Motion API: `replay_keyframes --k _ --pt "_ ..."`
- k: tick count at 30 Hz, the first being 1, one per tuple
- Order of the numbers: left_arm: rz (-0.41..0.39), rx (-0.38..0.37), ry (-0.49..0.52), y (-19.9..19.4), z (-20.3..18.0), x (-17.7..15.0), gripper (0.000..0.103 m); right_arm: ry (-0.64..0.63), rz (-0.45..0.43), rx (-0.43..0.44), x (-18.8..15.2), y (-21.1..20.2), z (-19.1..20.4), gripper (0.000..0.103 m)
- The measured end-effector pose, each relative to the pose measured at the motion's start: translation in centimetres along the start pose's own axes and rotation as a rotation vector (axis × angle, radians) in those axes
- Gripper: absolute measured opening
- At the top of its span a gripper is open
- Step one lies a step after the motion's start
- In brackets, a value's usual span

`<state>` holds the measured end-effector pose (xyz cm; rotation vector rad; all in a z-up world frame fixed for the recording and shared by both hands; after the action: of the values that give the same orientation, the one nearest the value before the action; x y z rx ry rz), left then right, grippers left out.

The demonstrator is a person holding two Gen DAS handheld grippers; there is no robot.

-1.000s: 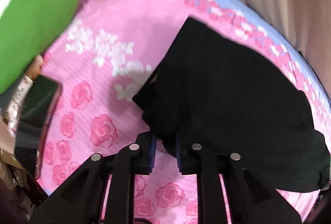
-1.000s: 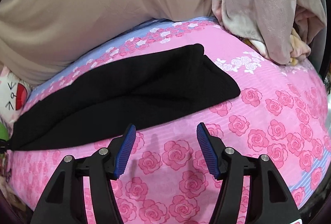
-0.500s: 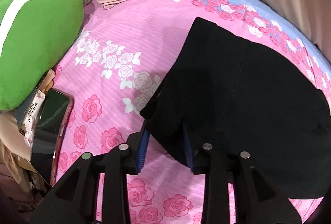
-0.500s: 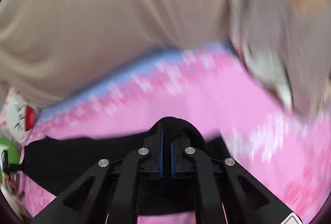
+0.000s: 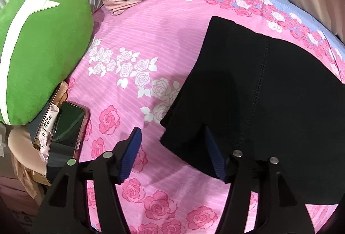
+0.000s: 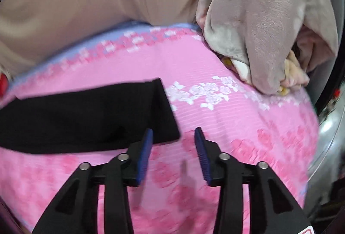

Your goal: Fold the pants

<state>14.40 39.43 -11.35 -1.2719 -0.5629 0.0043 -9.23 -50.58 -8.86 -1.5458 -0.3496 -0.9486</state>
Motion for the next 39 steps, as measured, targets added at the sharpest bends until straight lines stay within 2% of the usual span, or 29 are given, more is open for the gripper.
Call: replay_keyframes --k 1,3,6,7,9,10,11,13,15,19,20,21,22,23,25,27,28,29,31,33,34,35,37,38,39 --pt "-0.001 0.000 -0.001 0.0 0.0 0.0 0.059 0.025 0.000 0.036 -0.2 -0.4 0.4 0.056" --pt "-0.005 0.001 0.000 0.0 0.0 0.0 0.059 0.084 0.020 0.080 -0.3 -0.1 0.9 0.063" --pt "-0.007 -0.005 -0.007 0.0 0.1 -0.1 0.059 0.244 0.063 0.170 -1.1 1.3 1.2 0.063" --pt "-0.006 -0.009 -0.013 0.0 0.2 -0.1 0.060 0.282 0.069 0.158 -1.4 1.3 1.0 0.063" --pt "-0.003 -0.008 -0.013 0.1 0.3 -0.2 0.064 0.316 0.008 0.093 -1.9 -0.4 0.3 0.063" --pt "-0.004 -0.003 -0.008 0.1 0.3 -0.2 0.064 0.334 -0.023 0.100 -2.2 -1.5 0.3 0.063" --pt "-0.006 0.000 0.000 0.1 0.3 -0.2 0.065 0.360 -0.040 0.154 -2.5 -2.6 0.8 0.063" --pt "-0.013 0.014 0.017 0.2 0.1 -0.1 0.067 0.383 -0.017 0.256 -2.7 -2.6 2.1 0.063" --pt "-0.015 0.014 0.018 0.3 0.1 0.0 0.067 0.369 0.031 0.288 -2.4 -1.3 3.4 0.063" --pt "-0.011 0.002 -0.002 0.4 0.3 0.0 0.067 0.403 0.084 0.233 -0.8 3.1 3.6 0.063" --pt "-0.009 -0.007 -0.010 0.5 0.3 0.0 0.067 0.421 0.086 0.210 -0.1 4.7 3.2 0.059" --pt "-0.007 -0.021 -0.015 0.5 0.3 0.1 0.059 0.427 0.080 0.193 0.6 5.8 2.8 0.022" --pt "-0.002 -0.048 -0.018 0.5 0.2 0.3 0.051 0.420 0.081 0.170 1.3 6.7 2.6 0.005" --pt "0.014 -0.097 -0.029 0.4 -0.1 0.6 0.036 0.408 0.090 0.182 2.4 7.3 3.0 0.005" --pt "0.018 -0.090 -0.032 -0.1 -0.1 1.3 0.030 0.360 -0.020 0.271 6.2 4.2 5.0 0.005" --pt "-0.011 -0.019 -0.015 -0.7 0.4 2.0 0.023 0.279 -0.154 0.368 9.2 -1.0 6.8 0.004" --pt "-0.019 0.014 -0.009 -0.7 0.7 2.2 0.024 0.246 -0.190 0.362 9.8 -2.5 6.7 0.004" --pt "-0.009 0.016 -0.006 -0.2 1.0 2.1 0.024 0.226 -0.198 0.323 9.7 -3.1 6.1 0.004" --pt "0.018 0.001 -0.006 0.8 1.2 1.6 0.024 0.243 -0.077 0.235 7.1 -0.1 3.0 0.004" --pt "-0.007 0.013 0.003 0.7 1.3 1.1 0.025 0.259 0.118 0.142 2.3 5.0 0.5 0.005" --pt "-0.014 0.005 0.005 0.5 1.2 0.8 0.025 0.264 0.159 0.116 0.7 6.0 0.0 0.009" --pt "-0.018 -0.008 0.000 0.0 1.1 0.4 0.028 0.278 0.155 0.126 -0.6 6.3 -0.2 0.009" --pt "-0.038 -0.030 -0.010 -0.9 0.8 -0.2 0.043 0.290 0.098 0.113 -0.8 5.0 -0.2 0.027" --pt "-0.052 -0.049 -0.008 -1.7 0.5 -0.5 0.054 0.282 0.066 0.065 -0.9 3.9 -0.2 0.031" --pt "-0.072 -0.062 0.001 -2.5 0.0 -0.6 0.056 0.265 0.044 0.029 -0.8 3.3 -0.2 0.033"
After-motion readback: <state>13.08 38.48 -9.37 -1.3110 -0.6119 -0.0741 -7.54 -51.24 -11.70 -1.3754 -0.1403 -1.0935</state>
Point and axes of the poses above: each gripper's, at about its wrist camera, not at the fingertips, and y roughly the way its jaws point, z to its left, x to its top, the point moved 6 cm from there along y, roughly the way its jaws point, and after that the axes turned 1 degree about y, right-handed, at the moved point
